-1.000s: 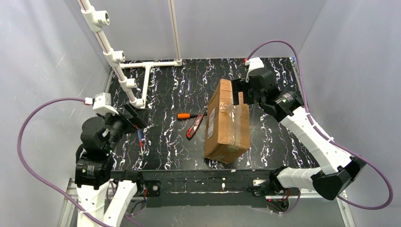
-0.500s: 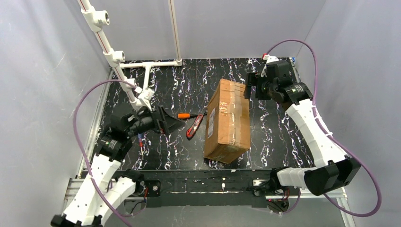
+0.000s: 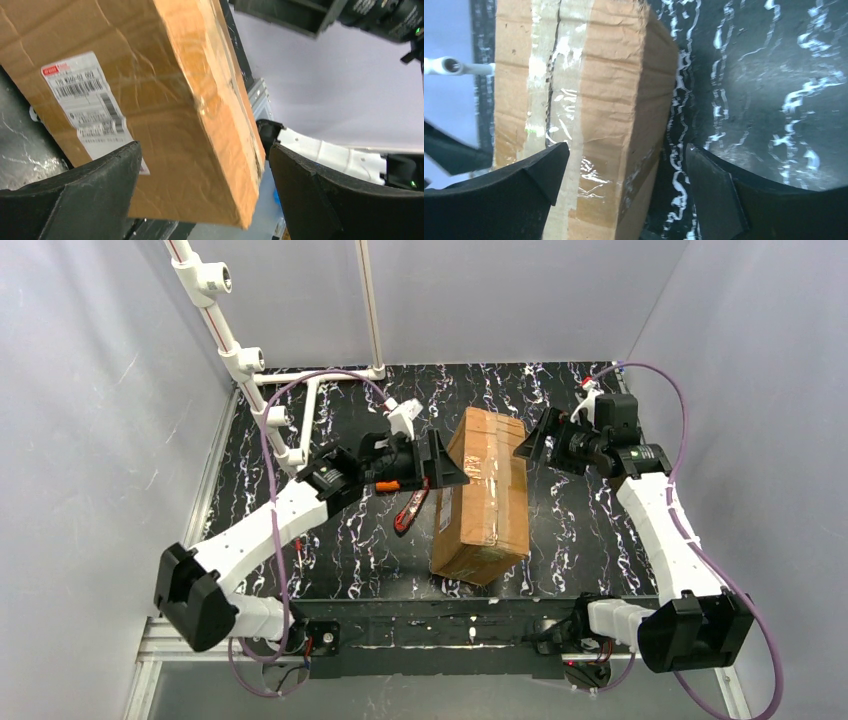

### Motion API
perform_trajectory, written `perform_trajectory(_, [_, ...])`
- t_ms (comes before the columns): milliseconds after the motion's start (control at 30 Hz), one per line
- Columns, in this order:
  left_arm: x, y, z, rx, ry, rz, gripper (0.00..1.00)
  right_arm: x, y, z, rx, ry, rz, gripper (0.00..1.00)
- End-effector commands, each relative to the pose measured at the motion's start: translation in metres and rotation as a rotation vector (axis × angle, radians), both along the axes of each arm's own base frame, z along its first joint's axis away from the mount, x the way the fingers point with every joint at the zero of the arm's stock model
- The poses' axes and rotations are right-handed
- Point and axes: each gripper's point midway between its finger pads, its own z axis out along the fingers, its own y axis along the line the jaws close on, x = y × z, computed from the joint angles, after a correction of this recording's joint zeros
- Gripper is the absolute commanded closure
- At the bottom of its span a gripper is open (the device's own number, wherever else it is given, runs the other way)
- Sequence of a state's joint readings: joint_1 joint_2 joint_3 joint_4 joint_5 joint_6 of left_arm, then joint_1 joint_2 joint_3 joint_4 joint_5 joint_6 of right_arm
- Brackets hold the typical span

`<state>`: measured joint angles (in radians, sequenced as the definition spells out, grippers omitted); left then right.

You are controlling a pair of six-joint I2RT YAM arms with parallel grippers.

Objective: Unpack the express box
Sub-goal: Move the express box to the center of the board.

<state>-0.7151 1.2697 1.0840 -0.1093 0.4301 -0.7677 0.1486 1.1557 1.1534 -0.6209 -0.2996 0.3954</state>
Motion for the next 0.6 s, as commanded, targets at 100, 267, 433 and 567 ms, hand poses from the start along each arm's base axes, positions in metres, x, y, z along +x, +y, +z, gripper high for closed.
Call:
perform_trajectory(100, [0.031,-0.021,0.003,0.033,-0.005,0.044,0.06,-0.012,0.038,0.020,0.287,-0.056,0.149,0.07])
perform_trajectory(267, [0.042,-0.039,-0.018,0.054,0.069,0.024,0.19,-0.011,0.050,0.027,0.391,-0.051,0.174,0.09])
perform_trajectory(433, [0.059,-0.056,-0.013,0.026,0.061,0.026,0.21,0.000,0.054,0.044,0.435,-0.087,0.174,0.10])
perform_trajectory(567, [0.073,-0.082,-0.001,-0.034,0.074,-0.012,0.22,0.010,0.054,0.050,0.444,-0.101,0.163,0.10])
